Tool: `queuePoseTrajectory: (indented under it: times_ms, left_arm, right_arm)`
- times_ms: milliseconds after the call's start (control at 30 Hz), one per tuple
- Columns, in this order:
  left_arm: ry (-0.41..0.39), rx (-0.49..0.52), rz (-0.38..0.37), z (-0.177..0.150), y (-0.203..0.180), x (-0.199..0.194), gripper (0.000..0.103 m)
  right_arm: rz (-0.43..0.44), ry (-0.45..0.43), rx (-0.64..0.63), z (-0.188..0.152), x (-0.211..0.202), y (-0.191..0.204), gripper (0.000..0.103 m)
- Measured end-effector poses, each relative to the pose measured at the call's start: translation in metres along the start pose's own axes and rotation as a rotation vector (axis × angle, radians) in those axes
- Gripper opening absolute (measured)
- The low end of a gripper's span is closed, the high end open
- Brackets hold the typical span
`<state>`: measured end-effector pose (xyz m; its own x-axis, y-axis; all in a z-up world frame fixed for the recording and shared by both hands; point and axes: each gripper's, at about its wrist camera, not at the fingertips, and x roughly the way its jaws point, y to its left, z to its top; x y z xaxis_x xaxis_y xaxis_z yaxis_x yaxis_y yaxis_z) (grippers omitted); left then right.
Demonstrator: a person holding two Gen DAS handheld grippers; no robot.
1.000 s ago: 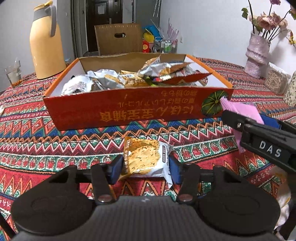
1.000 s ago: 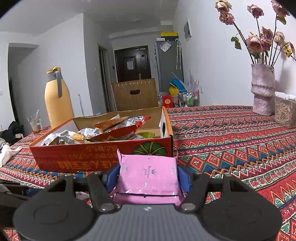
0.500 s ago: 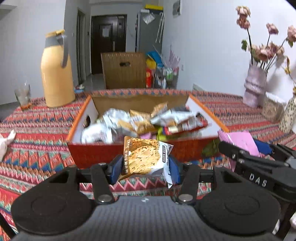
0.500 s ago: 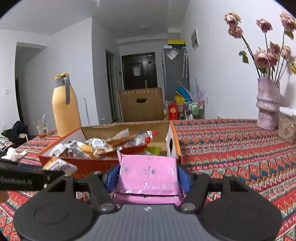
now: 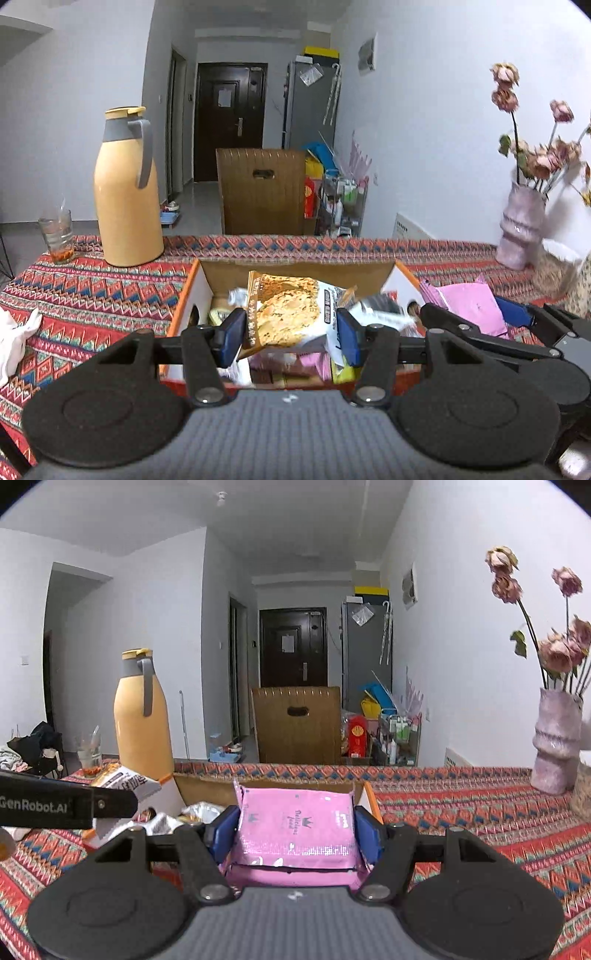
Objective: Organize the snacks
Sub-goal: 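Carry both packets over the orange box, then open both tools to drop the packets into the box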
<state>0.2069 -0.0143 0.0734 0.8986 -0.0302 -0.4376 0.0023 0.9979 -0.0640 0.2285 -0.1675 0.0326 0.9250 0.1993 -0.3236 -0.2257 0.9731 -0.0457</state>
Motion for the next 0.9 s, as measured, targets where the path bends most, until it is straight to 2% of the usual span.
queuePoseTrajectory:
  times_ms: [500,767,900]
  left_arm:
    - [-0.04,-0.075,0.034,0.041,0.02,0.053,0.053]
    - [-0.031,-0.112,0.062,0.023,0.031,0.085,0.053]
    - [0.005,-0.117,0.056,0.019,0.035,0.097,0.053]
  right_arm:
    - [0.003,-0.012,-0.038,0.036,0.064,0.011,0.065]
    - [-0.013,-0.013,0.0,0.028,0.093,0.003,0.065]
    - [0.004,0.014,0.003,0.019,0.104,-0.001,0.065]
